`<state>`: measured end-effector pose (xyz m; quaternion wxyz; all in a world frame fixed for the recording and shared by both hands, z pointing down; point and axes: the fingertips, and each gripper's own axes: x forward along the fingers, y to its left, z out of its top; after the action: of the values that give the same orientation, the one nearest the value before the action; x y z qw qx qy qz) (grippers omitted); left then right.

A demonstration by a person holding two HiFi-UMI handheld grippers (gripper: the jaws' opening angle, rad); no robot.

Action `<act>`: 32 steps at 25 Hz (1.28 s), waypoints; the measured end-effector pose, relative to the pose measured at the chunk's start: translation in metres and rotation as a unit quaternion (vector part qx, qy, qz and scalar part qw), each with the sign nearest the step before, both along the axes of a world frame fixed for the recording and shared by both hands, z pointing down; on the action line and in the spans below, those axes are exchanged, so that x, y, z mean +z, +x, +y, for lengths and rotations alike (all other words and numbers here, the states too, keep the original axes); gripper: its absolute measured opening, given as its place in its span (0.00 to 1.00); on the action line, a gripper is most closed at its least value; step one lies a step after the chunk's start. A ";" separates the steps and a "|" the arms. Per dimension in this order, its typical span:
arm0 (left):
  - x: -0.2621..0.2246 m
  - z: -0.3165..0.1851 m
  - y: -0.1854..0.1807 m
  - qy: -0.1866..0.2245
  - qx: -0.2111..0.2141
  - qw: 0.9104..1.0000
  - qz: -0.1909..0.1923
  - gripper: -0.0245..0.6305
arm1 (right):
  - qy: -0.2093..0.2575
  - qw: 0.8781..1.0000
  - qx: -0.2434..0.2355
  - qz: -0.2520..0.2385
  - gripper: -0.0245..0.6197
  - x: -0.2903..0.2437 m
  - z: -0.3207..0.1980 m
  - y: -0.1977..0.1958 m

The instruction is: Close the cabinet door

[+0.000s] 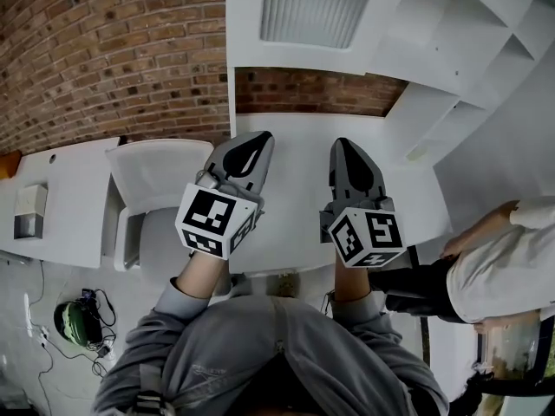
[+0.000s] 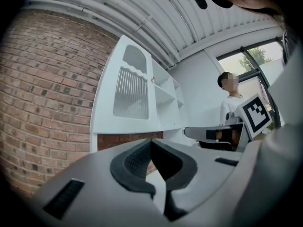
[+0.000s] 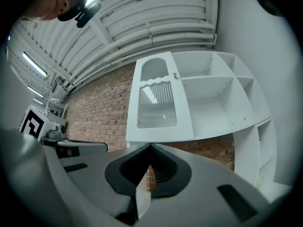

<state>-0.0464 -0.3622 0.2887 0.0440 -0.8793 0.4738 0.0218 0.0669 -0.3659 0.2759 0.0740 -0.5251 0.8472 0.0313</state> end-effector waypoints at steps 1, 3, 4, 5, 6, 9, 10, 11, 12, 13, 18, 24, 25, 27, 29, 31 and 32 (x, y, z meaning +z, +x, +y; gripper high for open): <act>0.002 0.005 -0.006 -0.002 0.000 1.000 -0.001 0.05 | 0.000 1.000 0.004 0.000 0.08 0.002 0.006 -0.005; 0.006 0.016 -0.019 -0.005 -0.002 1.000 -0.001 0.05 | 0.000 1.000 0.007 0.000 0.08 0.006 0.019 -0.016; 0.009 0.021 -0.025 -0.007 -0.004 1.000 -0.002 0.05 | -0.001 1.000 0.007 0.001 0.08 0.009 0.024 -0.022; 0.012 0.026 -0.031 -0.008 -0.006 1.000 -0.002 0.05 | -0.002 1.000 0.006 0.002 0.08 0.012 0.030 -0.029; 0.015 0.032 -0.036 -0.010 -0.007 1.000 -0.002 0.05 | -0.003 1.000 0.006 0.003 0.08 0.016 0.036 -0.035; 0.024 0.047 -0.053 -0.016 -0.011 1.000 -0.002 0.05 | -0.007 1.000 0.005 0.006 0.08 0.024 0.052 -0.050; 0.026 0.051 -0.058 -0.019 -0.013 1.000 -0.002 0.05 | -0.007 1.000 0.004 0.008 0.08 0.025 0.057 -0.056; 0.029 0.055 -0.064 -0.022 -0.017 1.000 -0.002 0.05 | -0.006 1.000 0.003 0.011 0.08 0.027 0.061 -0.061; 0.031 0.059 -0.069 -0.025 -0.021 0.999 0.000 0.05 | -0.004 1.000 0.002 0.015 0.08 0.027 0.065 -0.065; 0.033 0.062 -0.074 -0.027 -0.027 0.999 0.003 0.05 | -0.002 1.000 0.001 0.020 0.08 0.028 0.069 -0.069; 0.040 0.077 -0.093 -0.031 -0.069 0.997 0.013 0.05 | 0.000 0.999 -0.020 0.039 0.08 0.039 0.081 -0.084; 0.047 0.085 -0.098 -0.038 -0.117 0.992 0.018 0.05 | 0.009 0.998 -0.044 0.051 0.08 0.045 0.084 -0.094; 0.049 0.087 -0.096 -0.038 -0.121 0.992 0.019 0.05 | 0.013 0.998 -0.047 0.051 0.08 0.045 0.083 -0.093; 0.053 0.087 -0.091 -0.041 -0.126 0.991 0.022 0.05 | 0.018 0.997 -0.053 0.049 0.08 0.045 0.080 -0.090; 0.056 0.089 -0.085 -0.043 -0.127 0.991 0.019 0.05 | 0.016 0.997 -0.060 0.050 0.08 0.048 0.081 -0.090; 0.057 0.091 -0.082 -0.044 -0.128 0.991 0.018 0.05 | 0.012 0.997 -0.066 0.049 0.08 0.052 0.084 -0.090; 0.057 0.092 -0.080 -0.044 -0.128 0.991 0.018 0.05 | 0.010 0.997 -0.067 0.047 0.08 0.054 0.085 -0.091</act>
<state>-0.1267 -0.2705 0.3460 -0.0006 -0.8118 0.5839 0.0114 -0.0236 -0.2813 0.3298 0.0411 -0.4640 0.8829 0.0592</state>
